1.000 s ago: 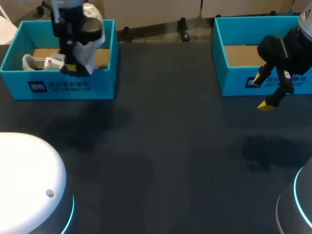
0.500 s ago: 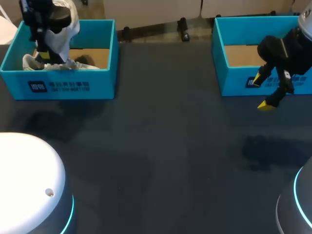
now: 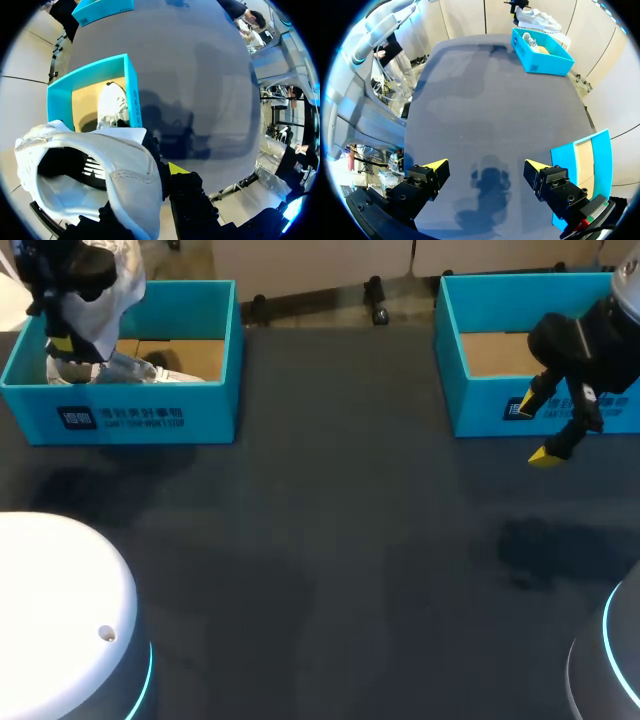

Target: Take the shoe out of the shoebox, open the shoe tongue, remove and reinsert the insole, then place the shoe into the shoebox

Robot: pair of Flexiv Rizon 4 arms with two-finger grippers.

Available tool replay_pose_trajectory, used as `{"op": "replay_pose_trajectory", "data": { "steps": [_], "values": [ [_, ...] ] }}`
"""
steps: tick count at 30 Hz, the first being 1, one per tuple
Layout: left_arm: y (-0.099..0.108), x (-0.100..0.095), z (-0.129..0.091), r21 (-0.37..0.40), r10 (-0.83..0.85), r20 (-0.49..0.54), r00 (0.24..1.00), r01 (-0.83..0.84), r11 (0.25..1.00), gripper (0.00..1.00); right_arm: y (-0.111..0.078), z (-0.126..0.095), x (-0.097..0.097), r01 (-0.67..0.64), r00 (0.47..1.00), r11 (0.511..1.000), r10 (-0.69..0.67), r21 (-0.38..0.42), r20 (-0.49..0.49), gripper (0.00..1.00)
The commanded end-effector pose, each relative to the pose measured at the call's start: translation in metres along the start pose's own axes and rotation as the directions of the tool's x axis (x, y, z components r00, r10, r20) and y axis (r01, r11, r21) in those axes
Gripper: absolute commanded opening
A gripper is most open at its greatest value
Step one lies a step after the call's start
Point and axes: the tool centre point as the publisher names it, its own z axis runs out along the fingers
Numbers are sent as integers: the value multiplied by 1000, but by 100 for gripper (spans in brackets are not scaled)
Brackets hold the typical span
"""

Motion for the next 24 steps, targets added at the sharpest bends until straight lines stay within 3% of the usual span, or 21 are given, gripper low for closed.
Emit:
{"op": "replay_pose_trajectory", "data": {
  "steps": [1,18,24],
  "values": [
    [1,0,-1,0,1,3,1000,-1,1000,0,1,1,-1,-1,1000,1000,1,3,-1,100],
    [2,2,0,-4,26,1,1000,-26,1000,0,1,1,-1,-1,1000,1000,1,3,-1,100],
    [21,-15,7,-1,14,-9,1000,-14,1000,0,1,1,-1,-1,1000,1000,1,3,-1,100]
  ]
}}
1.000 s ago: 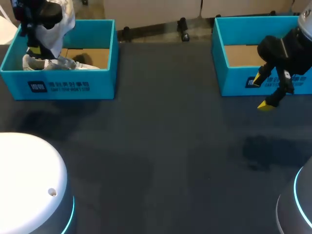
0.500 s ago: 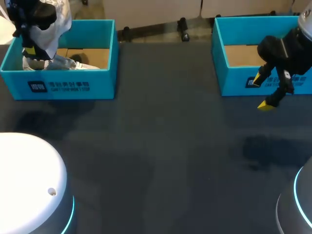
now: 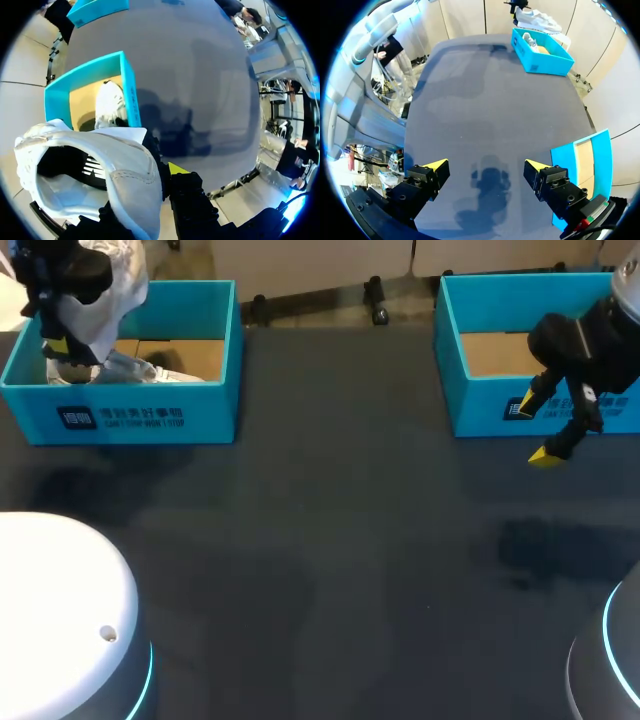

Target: Take the shoe out of the shoebox, open the shoe tongue, remove and reinsert the insole, then place the shoe into the shoebox

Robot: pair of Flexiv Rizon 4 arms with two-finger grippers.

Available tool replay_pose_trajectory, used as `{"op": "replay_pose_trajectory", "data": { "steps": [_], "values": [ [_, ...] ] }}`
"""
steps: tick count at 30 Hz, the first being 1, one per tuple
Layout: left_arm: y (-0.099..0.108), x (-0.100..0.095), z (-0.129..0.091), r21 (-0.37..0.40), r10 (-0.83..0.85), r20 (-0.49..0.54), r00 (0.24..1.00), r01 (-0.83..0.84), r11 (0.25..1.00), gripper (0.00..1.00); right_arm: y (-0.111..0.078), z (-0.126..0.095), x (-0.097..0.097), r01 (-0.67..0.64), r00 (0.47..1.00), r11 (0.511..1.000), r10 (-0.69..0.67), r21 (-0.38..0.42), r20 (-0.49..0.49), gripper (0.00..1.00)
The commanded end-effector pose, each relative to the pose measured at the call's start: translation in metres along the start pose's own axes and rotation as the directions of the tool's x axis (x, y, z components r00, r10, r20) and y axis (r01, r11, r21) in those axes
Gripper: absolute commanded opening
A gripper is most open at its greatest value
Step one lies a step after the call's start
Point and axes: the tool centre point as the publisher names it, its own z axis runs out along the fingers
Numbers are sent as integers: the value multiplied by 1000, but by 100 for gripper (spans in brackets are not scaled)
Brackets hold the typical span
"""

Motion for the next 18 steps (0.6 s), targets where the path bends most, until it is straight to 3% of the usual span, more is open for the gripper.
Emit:
{"op": "replay_pose_trajectory", "data": {
  "steps": [1,10,18],
  "values": [
    [15,-16,4,7,-12,0,1000,12,1000,0,1,1,-1,-1,1000,1000,1,4,-1,100],
    [53,-62,18,13,-108,6,994,108,994,0,1,1,-1,-1,1000,1000,1,4,-1,100],
    [71,-93,30,19,-148,51,988,147,989,0,1,1,-1,-1,1000,1000,1,4,-1,100]
  ]
}}
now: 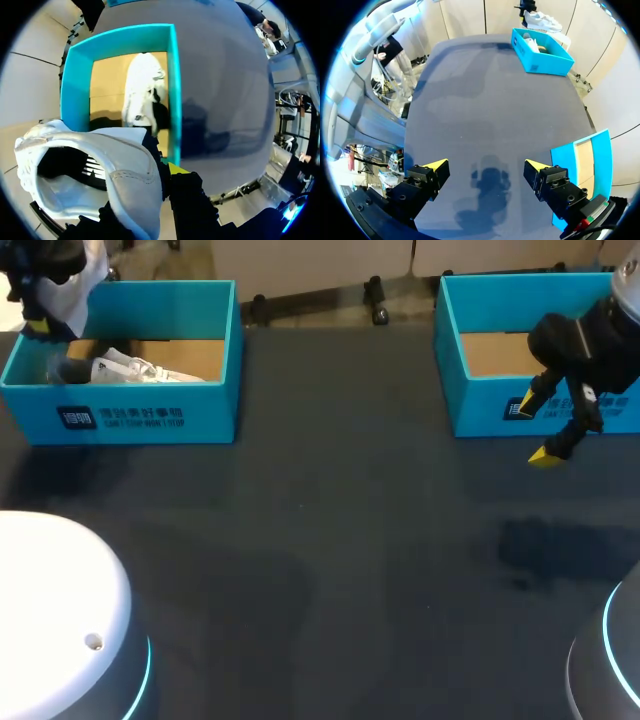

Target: Take the shoe out of the shoebox, open the shoe tongue, remove and reinsert the insole, then place the shoe into the shoebox

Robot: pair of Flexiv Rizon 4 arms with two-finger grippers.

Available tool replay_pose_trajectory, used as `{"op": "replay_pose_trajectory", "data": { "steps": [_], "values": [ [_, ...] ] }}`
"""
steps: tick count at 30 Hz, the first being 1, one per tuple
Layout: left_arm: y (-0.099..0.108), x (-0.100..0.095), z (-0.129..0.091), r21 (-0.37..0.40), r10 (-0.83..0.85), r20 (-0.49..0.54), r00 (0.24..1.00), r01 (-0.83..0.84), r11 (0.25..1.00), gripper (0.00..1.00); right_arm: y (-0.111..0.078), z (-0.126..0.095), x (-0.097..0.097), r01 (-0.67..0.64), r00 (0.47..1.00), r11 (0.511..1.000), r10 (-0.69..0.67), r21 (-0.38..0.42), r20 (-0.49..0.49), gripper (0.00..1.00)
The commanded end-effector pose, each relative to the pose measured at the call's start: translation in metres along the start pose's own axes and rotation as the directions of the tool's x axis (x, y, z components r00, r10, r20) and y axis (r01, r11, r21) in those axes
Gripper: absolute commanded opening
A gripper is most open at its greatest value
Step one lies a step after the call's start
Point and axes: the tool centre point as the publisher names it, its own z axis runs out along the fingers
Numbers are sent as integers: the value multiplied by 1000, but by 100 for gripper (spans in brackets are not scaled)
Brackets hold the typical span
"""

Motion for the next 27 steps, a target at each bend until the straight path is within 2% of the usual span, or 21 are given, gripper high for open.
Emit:
{"op": "replay_pose_trajectory", "data": {
  "steps": [1,9,15,17,27],
  "values": [
    [5,-23,6,15,-6,-15,1000,6,1000,0,1,1,-1,-1,1000,1000,1,3,-2,100],
    [18,-40,10,8,-34,-18,999,34,999,0,1,1,-1,-1,1000,1000,1,3,-2,100],
    [25,-61,13,71,-35,-42,999,38,997,0,1,1,-1,-1,1000,1000,1,3,-2,100],
    [25,-67,16,65,-56,-33,998,58,996,0,1,1,-1,-1,1000,1000,1,3,-2,100],
    [25,-67,16,65,-56,-33,998,58,996,0,1,1,-1,-1,1000,1000,1,3,-2,100]
  ]
}}
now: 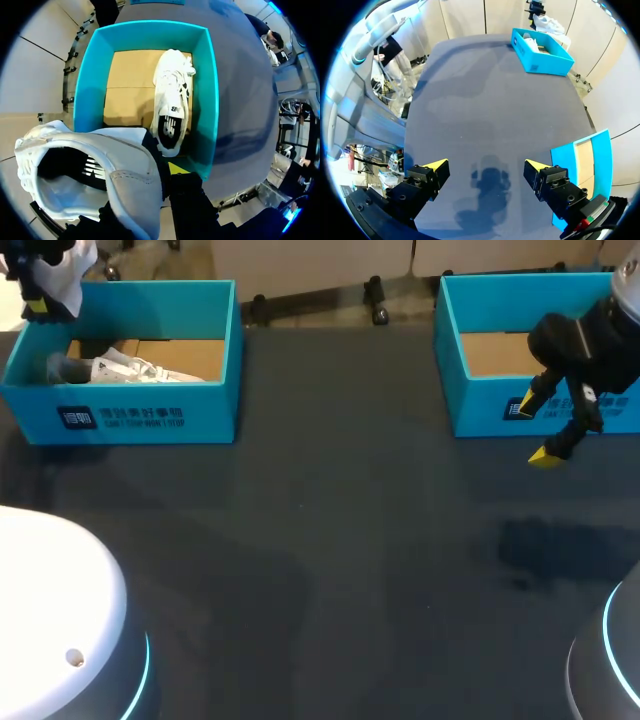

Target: Take the shoe out of the shoebox, open the shoe tongue, remove and reinsert the insole, then place the shoe into the shoebox

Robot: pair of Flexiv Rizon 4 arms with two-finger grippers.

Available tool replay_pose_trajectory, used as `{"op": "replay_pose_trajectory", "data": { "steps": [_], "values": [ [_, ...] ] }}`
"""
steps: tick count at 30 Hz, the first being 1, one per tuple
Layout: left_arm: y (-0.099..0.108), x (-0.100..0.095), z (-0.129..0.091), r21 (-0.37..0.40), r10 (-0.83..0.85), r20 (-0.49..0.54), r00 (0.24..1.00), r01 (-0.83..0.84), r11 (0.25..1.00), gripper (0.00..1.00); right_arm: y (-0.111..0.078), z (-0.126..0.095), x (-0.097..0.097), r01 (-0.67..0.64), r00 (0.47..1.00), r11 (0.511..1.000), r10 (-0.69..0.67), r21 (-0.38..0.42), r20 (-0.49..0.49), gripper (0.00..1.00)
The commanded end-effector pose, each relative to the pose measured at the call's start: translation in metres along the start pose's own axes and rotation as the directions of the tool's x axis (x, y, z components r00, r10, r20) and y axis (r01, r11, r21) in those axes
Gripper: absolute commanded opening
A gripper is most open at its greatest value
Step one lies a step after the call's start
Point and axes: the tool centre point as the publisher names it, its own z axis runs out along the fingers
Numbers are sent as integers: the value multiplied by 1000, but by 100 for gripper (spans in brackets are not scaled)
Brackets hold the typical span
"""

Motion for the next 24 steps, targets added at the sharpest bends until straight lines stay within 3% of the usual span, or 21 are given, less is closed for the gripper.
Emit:
{"op": "replay_pose_trajectory", "data": {
  "steps": [1,7,11,14,18,19,21,24],
  "values": [
    [1,-1,-2,-1,2,-3,1000,-2,1000,0,1,1,-1,-1,1000,1000,1,4,-2,100],
    [3,-1,-10,-10,40,32,999,-40,999,0,1,1,-1,-1,1000,1000,1,4,-2,100],
    [8,-12,-17,-20,259,67,964,-258,966,0,1,1,-1,-1,1000,1000,1,4,-2,100],
    [13,-26,-16,-84,385,78,919,-379,922,0,1,1,-1,-1,1000,1000,1,4,-2,100],
    [22,-33,-17,-81,607,78,791,-602,795,0,1,1,-1,-1,1000,1000,1,4,-2,100],
    [23,-36,-17,-57,679,42,733,-676,734,0,1,1,-1,-1,1000,1000,1,4,-2,100],
    [26,-38,-17,-106,729,49,683,-722,684,0,1,1,-1,-1,1000,1000,1,4,-2,100],
    [30,-35,-21,-130,847,33,531,-838,530,0,1,1,-1,-1,1000,1000,1,4,-2,100]
  ]
}}
